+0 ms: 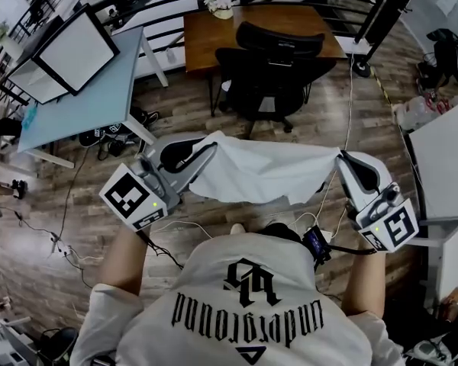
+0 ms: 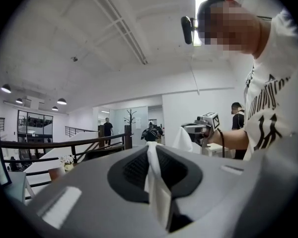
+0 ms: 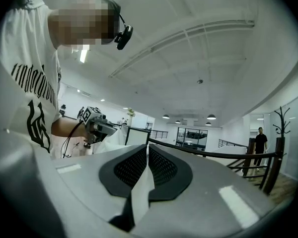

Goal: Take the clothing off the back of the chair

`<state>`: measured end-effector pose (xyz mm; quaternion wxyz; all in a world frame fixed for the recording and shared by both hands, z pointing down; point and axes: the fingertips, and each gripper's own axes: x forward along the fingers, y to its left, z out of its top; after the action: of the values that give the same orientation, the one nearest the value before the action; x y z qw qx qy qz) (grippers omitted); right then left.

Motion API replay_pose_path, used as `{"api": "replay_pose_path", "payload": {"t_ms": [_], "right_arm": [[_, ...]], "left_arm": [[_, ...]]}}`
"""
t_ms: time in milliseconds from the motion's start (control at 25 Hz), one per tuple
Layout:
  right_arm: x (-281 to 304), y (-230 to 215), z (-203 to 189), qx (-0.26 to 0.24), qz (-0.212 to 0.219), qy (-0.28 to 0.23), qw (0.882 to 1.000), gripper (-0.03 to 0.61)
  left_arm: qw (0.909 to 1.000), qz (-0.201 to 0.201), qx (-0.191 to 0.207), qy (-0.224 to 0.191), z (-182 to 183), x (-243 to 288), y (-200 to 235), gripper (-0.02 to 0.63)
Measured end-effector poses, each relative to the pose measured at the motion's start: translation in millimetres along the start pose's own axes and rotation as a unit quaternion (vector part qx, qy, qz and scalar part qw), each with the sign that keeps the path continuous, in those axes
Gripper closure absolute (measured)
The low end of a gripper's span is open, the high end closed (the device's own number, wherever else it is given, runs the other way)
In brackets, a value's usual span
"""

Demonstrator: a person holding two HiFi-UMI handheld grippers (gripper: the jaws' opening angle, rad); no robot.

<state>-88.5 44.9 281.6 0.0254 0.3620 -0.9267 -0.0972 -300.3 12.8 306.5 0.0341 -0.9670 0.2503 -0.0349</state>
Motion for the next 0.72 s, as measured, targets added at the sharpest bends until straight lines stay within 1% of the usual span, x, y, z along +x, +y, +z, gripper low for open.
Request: {"api": "replay_pose_path", "payload": {"t_ms": [160,400,520,720], "right_arm": [[-10.1,8.4,-7.3,0.01,0.006,0.006,1.0,0.561],[-32.5,14.1,-17.7,0.009,0.011,0.01,1.0,0.561],[-47.8,19.6,-23.3,0.008,0.018,0.016,1.0,0.561],[-82.1,23.4,-36.3,0.016,0.021,0.019,0.999,0.561]], "left_arm": [[0.9998,0.016,-0.007,-0.002,-3.9,-3.4,-13.6,0.535],[0.9986,0.046,-0.016,-0.021,-2.1,-1.6,-37.9,0.537],[0.9981,0.056,-0.017,-0.019,-6.0,3.9,-59.5,0.535],[0.998,0.062,-0.007,-0.008,-15.0,16.7,-99.6,0.535]]}}
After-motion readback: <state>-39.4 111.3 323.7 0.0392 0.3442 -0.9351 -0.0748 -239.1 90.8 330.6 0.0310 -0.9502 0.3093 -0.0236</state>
